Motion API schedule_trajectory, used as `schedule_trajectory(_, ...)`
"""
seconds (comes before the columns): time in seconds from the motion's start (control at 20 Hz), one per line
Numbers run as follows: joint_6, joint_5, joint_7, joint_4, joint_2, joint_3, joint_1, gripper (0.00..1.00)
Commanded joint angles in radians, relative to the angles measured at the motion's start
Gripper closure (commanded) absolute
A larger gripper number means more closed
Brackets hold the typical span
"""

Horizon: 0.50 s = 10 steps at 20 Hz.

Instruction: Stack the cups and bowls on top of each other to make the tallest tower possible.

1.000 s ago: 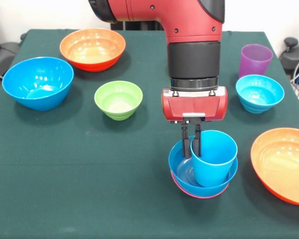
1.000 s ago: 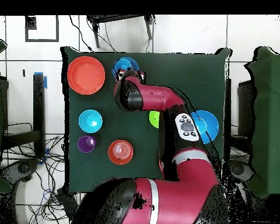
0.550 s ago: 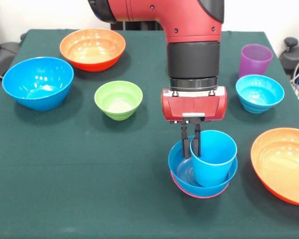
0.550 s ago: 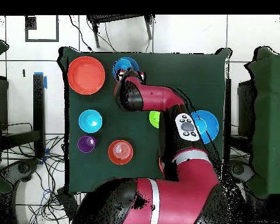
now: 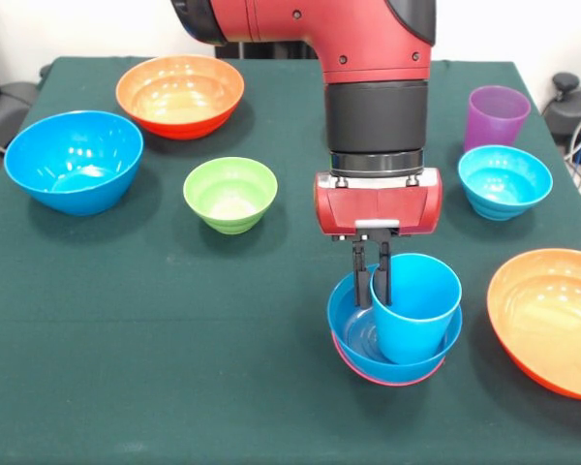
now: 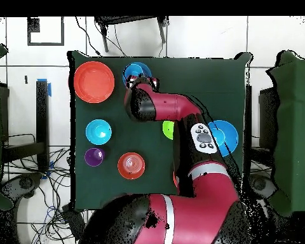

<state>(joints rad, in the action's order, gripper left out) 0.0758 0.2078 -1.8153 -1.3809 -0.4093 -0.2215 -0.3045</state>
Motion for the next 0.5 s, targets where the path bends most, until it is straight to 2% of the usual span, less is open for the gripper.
schedule_trajectory(0.05, 0.070, 0.092, 0.031, -0.005, 0.066, -0.080, 0.009, 1.00)
schedule_trajectory(0.5, 0.061, 0.091, 0.024, -0.001, 0.066, -0.072, 0.014, 1.00)
